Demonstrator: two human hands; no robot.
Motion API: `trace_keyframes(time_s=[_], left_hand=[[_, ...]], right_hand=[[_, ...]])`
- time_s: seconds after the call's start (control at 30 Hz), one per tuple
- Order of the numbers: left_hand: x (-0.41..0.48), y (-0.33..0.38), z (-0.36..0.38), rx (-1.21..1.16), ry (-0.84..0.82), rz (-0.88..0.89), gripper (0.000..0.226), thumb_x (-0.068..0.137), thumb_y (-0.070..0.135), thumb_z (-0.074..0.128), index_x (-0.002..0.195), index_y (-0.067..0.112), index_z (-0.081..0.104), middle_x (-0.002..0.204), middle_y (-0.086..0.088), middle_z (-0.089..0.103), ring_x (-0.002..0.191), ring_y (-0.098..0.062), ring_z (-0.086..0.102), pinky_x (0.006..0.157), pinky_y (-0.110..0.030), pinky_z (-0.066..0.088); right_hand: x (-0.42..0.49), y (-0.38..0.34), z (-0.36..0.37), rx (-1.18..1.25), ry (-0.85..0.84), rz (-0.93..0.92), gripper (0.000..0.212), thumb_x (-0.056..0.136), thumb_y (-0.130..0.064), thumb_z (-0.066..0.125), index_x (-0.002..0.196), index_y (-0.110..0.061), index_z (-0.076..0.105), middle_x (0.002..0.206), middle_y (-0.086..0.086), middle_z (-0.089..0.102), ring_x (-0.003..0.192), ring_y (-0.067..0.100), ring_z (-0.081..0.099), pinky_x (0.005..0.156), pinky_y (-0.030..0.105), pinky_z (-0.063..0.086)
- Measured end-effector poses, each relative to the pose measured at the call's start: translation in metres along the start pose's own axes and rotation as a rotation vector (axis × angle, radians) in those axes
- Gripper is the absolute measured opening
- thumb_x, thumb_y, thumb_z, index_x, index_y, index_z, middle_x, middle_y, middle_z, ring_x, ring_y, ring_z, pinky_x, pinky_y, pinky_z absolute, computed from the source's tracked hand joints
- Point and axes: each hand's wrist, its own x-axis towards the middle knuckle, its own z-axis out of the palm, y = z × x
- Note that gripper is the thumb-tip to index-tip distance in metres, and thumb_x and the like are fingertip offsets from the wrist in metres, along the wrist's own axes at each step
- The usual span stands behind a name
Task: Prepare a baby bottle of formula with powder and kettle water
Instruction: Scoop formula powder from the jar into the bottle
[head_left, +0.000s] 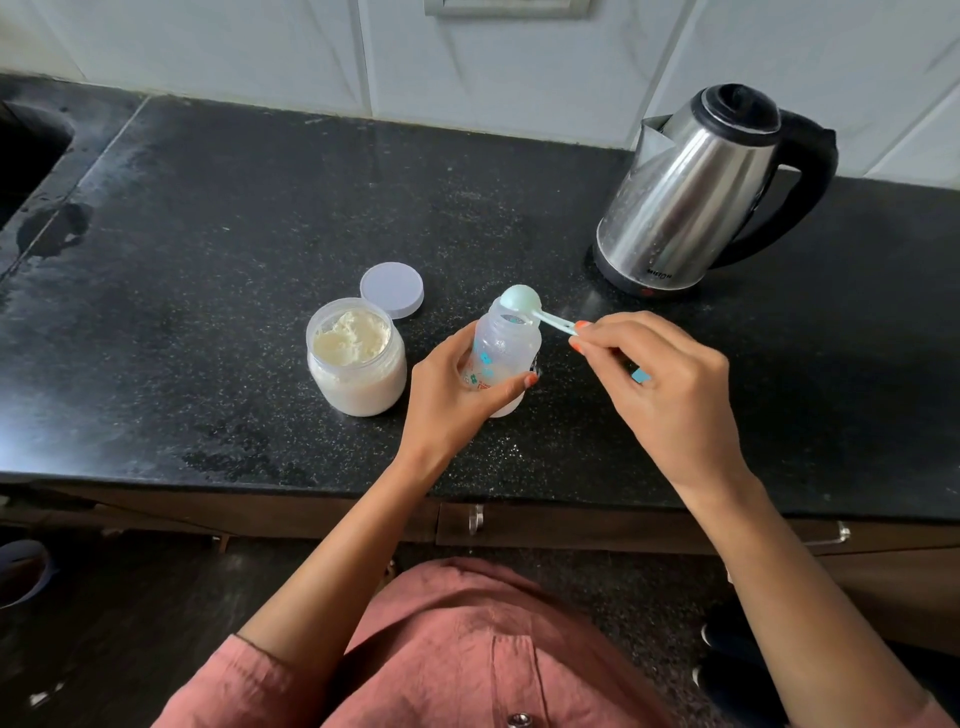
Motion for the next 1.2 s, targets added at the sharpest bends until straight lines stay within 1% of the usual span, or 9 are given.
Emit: trace_keyframes(time_s=[0.17, 0.4, 0.6, 0.7, 0.77, 0.87, 0.93, 1.0, 1.2], left_hand=[[0.001, 0.000, 0.000, -0.007, -0.009, 0.005, 0.055, 0.068, 0.023, 0.081, 0.111, 0.039, 0.051, 0.099, 0.029, 0.059, 0.094, 0.015, 0.056, 0.083, -0.008, 0.044], [0.004, 0.001, 0.000, -0.004, -0.020, 0.006, 0.056, 0.068, 0.024, 0.080, 0.113, 0.040, 0.050, 0.101, 0.030, 0.058, 0.097, 0.014, 0.056, 0.083, -0.007, 0.043], [0.006, -0.003, 0.001, -0.018, -0.025, -0.004, 0.058, 0.068, 0.026, 0.081, 0.121, 0.025, 0.056, 0.110, 0.013, 0.065, 0.103, 0.002, 0.059, 0.091, -0.022, 0.049], [0.007, -0.004, 0.002, -0.037, -0.025, -0.009, 0.057, 0.068, 0.023, 0.081, 0.119, 0.028, 0.055, 0.109, 0.014, 0.065, 0.103, 0.001, 0.060, 0.092, -0.025, 0.049], [0.008, -0.005, 0.002, -0.038, -0.027, -0.010, 0.057, 0.068, 0.023, 0.081, 0.117, 0.032, 0.054, 0.108, 0.017, 0.064, 0.103, 0.002, 0.059, 0.091, -0.023, 0.048], [0.009, -0.005, 0.002, -0.032, -0.032, -0.012, 0.057, 0.067, 0.024, 0.081, 0.116, 0.033, 0.053, 0.107, 0.022, 0.062, 0.103, 0.003, 0.059, 0.090, -0.019, 0.047], [0.010, -0.007, 0.004, -0.031, -0.037, -0.015, 0.059, 0.067, 0.023, 0.081, 0.118, 0.031, 0.053, 0.107, 0.021, 0.061, 0.104, 0.004, 0.058, 0.091, -0.018, 0.046], [0.011, -0.009, 0.006, -0.037, -0.042, -0.023, 0.060, 0.067, 0.022, 0.081, 0.119, 0.030, 0.052, 0.108, 0.021, 0.060, 0.104, 0.005, 0.057, 0.092, -0.018, 0.046], [0.014, -0.020, 0.010, -0.029, -0.064, -0.044, 0.059, 0.067, 0.022, 0.081, 0.115, 0.032, 0.049, 0.111, 0.017, 0.059, 0.108, -0.001, 0.056, 0.092, -0.020, 0.045]], right_hand=[[0.000, 0.001, 0.000, 0.050, 0.029, 0.053, 0.007, 0.082, -0.005, 0.065, 0.084, 0.001, 0.069, 0.080, 0.012, 0.070, 0.080, 0.011, 0.059, 0.076, 0.015, 0.049], [-0.002, 0.002, 0.004, 0.037, -0.020, 0.037, 0.005, 0.082, -0.003, 0.066, 0.084, 0.001, 0.068, 0.082, 0.011, 0.070, 0.081, 0.012, 0.059, 0.077, 0.019, 0.050], [-0.002, 0.004, 0.007, 0.008, -0.010, 0.038, 0.005, 0.081, -0.002, 0.066, 0.084, 0.001, 0.068, 0.081, 0.011, 0.069, 0.078, 0.012, 0.060, 0.077, 0.019, 0.050], [-0.002, 0.004, 0.008, 0.021, -0.022, 0.050, 0.004, 0.081, -0.002, 0.066, 0.084, 0.001, 0.068, 0.080, 0.011, 0.069, 0.075, 0.017, 0.063, 0.074, 0.023, 0.051], [-0.001, 0.004, 0.008, 0.057, -0.026, 0.089, 0.005, 0.082, -0.004, 0.066, 0.084, 0.000, 0.068, 0.081, 0.008, 0.069, 0.074, 0.013, 0.062, 0.071, 0.021, 0.051], [0.005, 0.001, 0.006, 0.284, -0.006, 0.391, 0.006, 0.082, -0.008, 0.065, 0.086, -0.009, 0.069, 0.078, -0.004, 0.068, 0.068, 0.009, 0.065, 0.062, 0.018, 0.053], [0.009, 0.001, 0.007, 0.492, -0.016, 0.668, 0.011, 0.084, -0.007, 0.063, 0.083, -0.017, 0.068, 0.071, -0.006, 0.068, 0.061, 0.006, 0.065, 0.060, 0.017, 0.052], [0.012, 0.004, 0.007, 0.622, -0.020, 0.857, 0.012, 0.085, -0.006, 0.061, 0.082, -0.016, 0.067, 0.063, -0.004, 0.068, 0.059, 0.005, 0.064, 0.058, 0.016, 0.051], [0.011, 0.012, 0.008, 0.904, -0.023, 1.178, 0.008, 0.086, -0.009, 0.059, 0.083, -0.010, 0.067, 0.063, -0.001, 0.070, 0.058, 0.002, 0.061, 0.057, 0.012, 0.049]])
